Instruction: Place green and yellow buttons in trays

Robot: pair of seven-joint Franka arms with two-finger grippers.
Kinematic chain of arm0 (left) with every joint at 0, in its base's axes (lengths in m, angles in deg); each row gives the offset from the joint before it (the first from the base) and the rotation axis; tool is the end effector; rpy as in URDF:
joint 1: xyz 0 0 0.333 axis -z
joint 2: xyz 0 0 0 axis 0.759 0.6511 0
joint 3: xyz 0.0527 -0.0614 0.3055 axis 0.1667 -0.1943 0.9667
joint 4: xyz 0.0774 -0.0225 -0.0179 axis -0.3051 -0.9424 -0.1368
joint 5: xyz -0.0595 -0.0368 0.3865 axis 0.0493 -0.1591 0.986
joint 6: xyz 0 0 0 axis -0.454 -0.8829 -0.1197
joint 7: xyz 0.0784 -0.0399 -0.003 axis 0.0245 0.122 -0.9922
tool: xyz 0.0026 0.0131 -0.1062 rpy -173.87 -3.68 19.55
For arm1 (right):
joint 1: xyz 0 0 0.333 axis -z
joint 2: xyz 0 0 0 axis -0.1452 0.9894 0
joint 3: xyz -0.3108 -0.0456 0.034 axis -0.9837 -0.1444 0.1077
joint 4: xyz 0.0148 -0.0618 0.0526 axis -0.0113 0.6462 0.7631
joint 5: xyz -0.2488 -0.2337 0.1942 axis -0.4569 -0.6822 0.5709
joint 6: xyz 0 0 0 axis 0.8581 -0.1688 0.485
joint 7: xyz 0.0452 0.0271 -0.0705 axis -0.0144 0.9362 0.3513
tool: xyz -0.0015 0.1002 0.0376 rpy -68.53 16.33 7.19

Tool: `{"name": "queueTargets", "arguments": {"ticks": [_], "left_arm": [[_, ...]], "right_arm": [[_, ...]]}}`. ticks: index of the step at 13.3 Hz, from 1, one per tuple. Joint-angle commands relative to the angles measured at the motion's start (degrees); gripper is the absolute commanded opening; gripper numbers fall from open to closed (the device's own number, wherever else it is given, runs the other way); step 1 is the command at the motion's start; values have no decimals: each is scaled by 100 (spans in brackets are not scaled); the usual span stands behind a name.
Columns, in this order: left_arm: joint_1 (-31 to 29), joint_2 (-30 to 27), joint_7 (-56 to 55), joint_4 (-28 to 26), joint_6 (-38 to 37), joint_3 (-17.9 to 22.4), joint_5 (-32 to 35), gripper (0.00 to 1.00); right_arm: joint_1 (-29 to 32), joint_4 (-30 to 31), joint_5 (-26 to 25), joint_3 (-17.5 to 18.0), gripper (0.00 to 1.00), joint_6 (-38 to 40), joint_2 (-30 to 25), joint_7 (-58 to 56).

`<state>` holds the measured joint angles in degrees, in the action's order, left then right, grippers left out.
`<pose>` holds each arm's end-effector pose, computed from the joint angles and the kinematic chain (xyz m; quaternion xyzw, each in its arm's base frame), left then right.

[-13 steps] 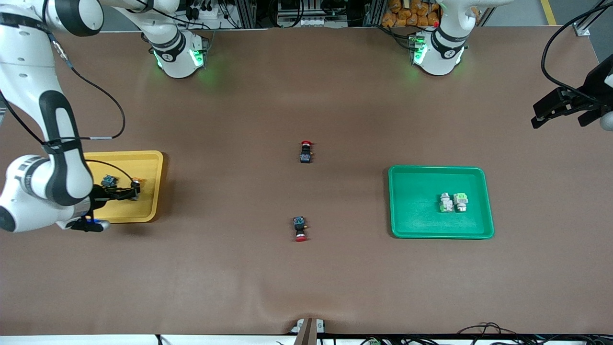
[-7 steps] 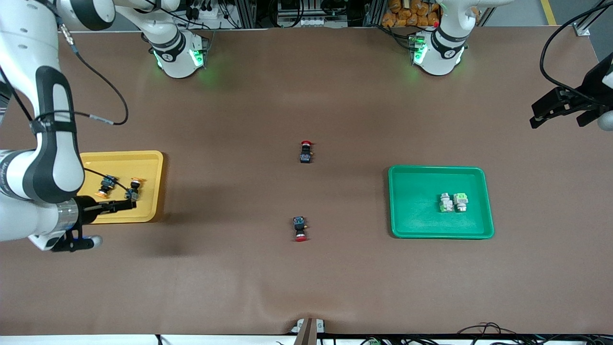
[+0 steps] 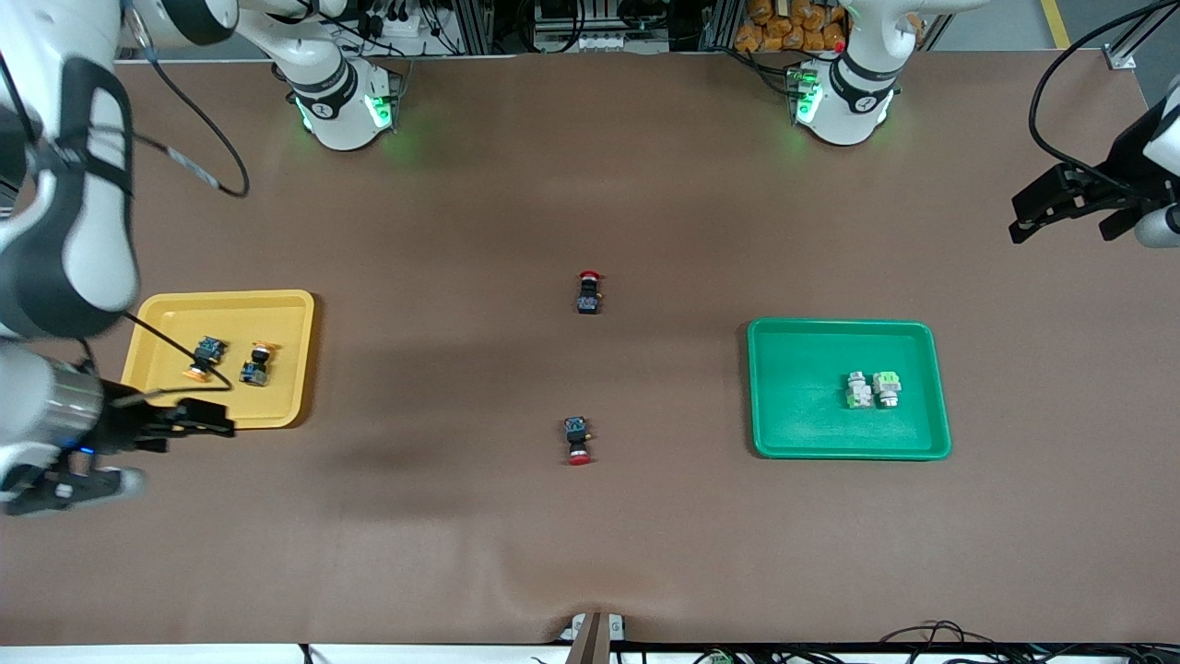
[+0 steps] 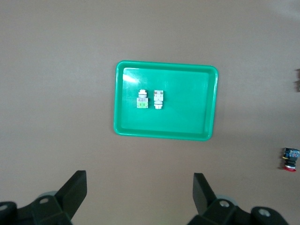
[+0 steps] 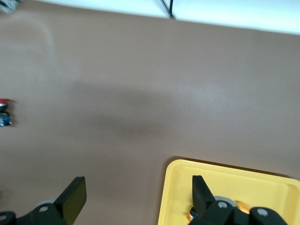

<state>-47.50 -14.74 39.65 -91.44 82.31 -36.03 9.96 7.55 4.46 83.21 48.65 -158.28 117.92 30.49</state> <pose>0.5476 -0.0522 0.6654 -0.9996 -0.0144 -0.0235 0.0036 0.7241 0.0110 0.5224 -0.9940 -0.0878 -0.0305 0.0577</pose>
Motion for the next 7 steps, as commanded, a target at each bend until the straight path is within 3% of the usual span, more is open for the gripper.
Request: {"name": "queueTargets", "arguments": {"ticks": [1,7], "left_arm": [[-38,-254,-116,-285,-58,-102,-88,100],[-38,-589,-98,-848,241,-137,-97,100]], "right_arm": [[63,127,-21,-44,100,225,-638,-50],[-43,363,-82,-237,100,1957,-1879,380]]}}
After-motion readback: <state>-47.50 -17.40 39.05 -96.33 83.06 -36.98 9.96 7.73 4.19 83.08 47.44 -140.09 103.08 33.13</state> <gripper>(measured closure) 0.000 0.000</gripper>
